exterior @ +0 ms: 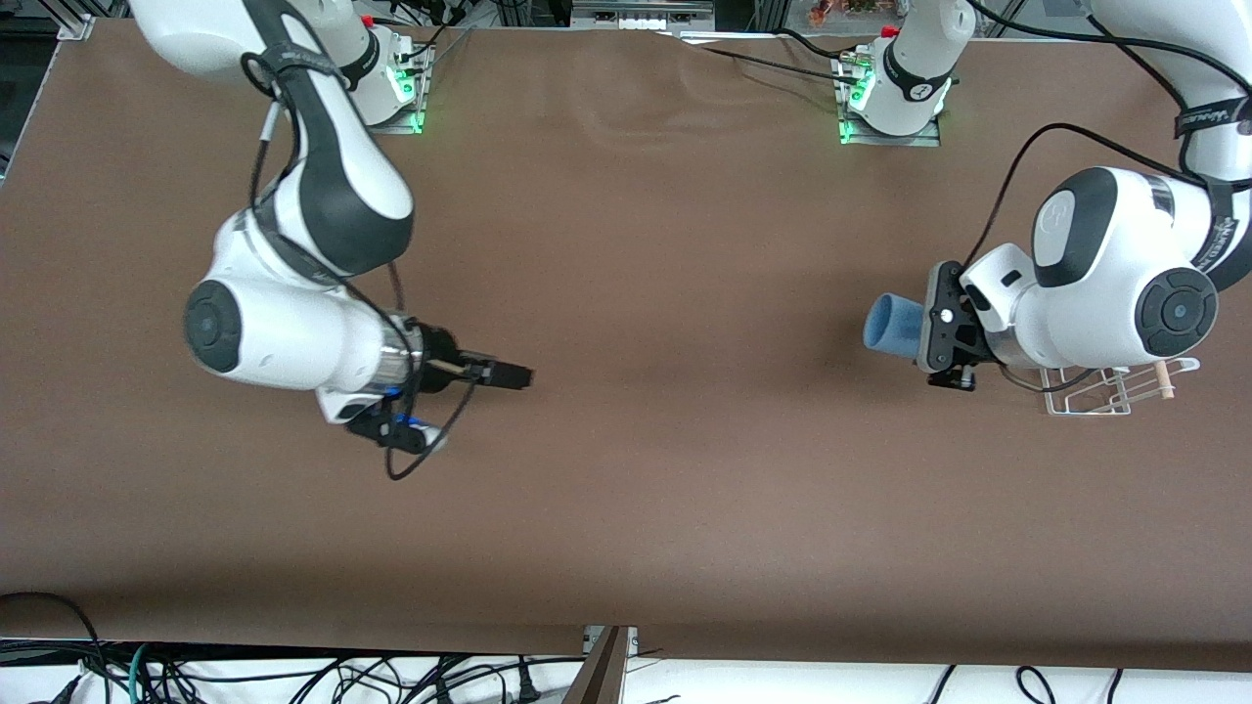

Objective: Transfer cup to left arm and place on rack
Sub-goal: 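Open the right gripper and withdraw while the left gripper carries the cup, then move the cup with the left gripper over the wire rack while the right gripper retracts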

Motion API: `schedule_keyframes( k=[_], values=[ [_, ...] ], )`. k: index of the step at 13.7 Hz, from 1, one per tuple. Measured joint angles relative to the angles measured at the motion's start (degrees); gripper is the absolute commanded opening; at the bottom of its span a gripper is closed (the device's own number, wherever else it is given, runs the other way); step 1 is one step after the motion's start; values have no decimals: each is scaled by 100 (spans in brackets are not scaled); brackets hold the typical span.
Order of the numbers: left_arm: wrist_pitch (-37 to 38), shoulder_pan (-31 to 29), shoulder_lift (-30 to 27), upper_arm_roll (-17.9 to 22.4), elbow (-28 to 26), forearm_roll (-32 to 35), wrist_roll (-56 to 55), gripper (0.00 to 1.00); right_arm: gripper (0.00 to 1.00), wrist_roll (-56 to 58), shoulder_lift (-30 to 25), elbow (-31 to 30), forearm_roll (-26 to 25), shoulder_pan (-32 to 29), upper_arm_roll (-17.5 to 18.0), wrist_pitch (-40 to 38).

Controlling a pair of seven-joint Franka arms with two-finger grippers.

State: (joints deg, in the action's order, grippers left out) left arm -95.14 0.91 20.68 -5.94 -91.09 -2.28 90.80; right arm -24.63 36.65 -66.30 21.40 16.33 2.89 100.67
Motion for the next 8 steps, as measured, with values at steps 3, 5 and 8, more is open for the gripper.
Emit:
schedule_keyframes(
  k=[3,5,8],
  values=[
    [344,-109,-124,1,-2,1011,-179,2,100,1055,-253,-260,-1060,-405,-85,-178],
    [513,-105,-161,-19,-7,1933,-540,0,100,1586,-515,-456,-1632,-603,-103,-204],
    [671,-62,-152,-80,-124,3330,-1284,0,100,2180,-1034,-836,-2312,-883,-120,-228]
  ],
)
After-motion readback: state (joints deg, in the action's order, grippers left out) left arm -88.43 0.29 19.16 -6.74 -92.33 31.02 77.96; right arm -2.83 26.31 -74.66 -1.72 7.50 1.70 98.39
